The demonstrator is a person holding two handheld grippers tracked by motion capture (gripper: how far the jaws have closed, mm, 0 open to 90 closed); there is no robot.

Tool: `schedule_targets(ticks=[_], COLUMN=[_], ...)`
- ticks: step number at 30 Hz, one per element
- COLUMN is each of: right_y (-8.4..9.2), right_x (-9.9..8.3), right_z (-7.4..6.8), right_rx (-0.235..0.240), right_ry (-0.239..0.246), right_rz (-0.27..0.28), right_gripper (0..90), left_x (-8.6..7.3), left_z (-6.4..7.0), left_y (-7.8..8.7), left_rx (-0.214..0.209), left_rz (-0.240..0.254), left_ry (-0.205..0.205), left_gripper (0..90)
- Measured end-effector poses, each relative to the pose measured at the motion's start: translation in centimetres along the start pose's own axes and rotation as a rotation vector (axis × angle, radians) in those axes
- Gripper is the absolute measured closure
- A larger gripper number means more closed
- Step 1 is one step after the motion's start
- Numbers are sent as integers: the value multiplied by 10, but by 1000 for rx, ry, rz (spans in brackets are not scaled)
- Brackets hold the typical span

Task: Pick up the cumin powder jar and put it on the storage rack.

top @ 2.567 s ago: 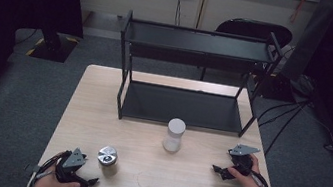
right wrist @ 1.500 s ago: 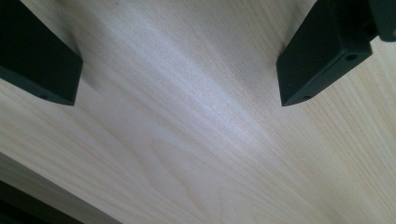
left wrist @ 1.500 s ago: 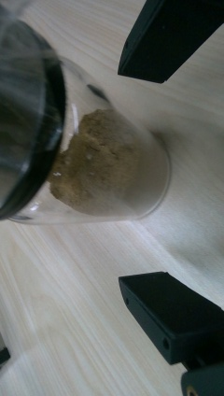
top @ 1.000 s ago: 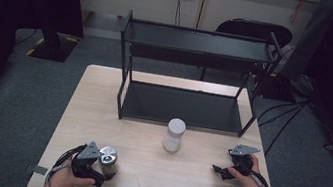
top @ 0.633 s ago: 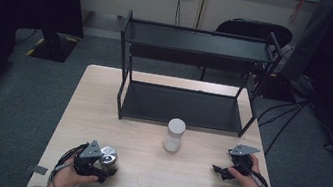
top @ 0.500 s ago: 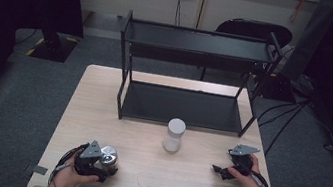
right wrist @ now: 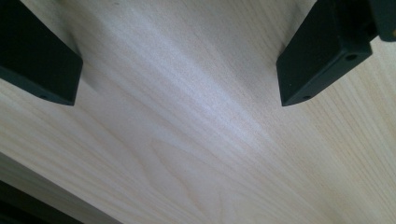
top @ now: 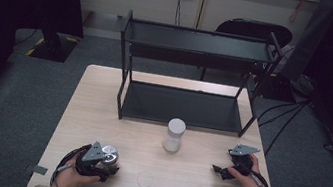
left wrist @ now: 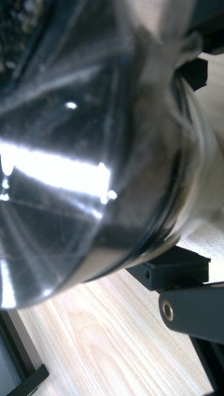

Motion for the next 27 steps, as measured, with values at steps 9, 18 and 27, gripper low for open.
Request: schedule_targets(ticks=[9,18,27], right_y=[0,0,0], right_x=[0,0,0], right_z=[0,0,0], right_rx=[0,0,0], right_ry=[0,0,0], right_rz=[0,0,0], right_gripper=[0,0,0], left_x=[19,62,120], left_z=[2,-5,-12], left_y=[2,5,6], left_rx=[-53,-83,-99], left_rz=[16,42,69], left_ry=[21,27,19], left_gripper=[307,307,307])
Point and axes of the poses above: each handheld gripper's, and its own axes: y roughly backward along the jaws, x roughly out of its top, z roughly to its right, the point moved 10 cm from there along -y, roughly forward along the jaws, and after that the axes turned 10 degrees about z, right-handed, at the moved point
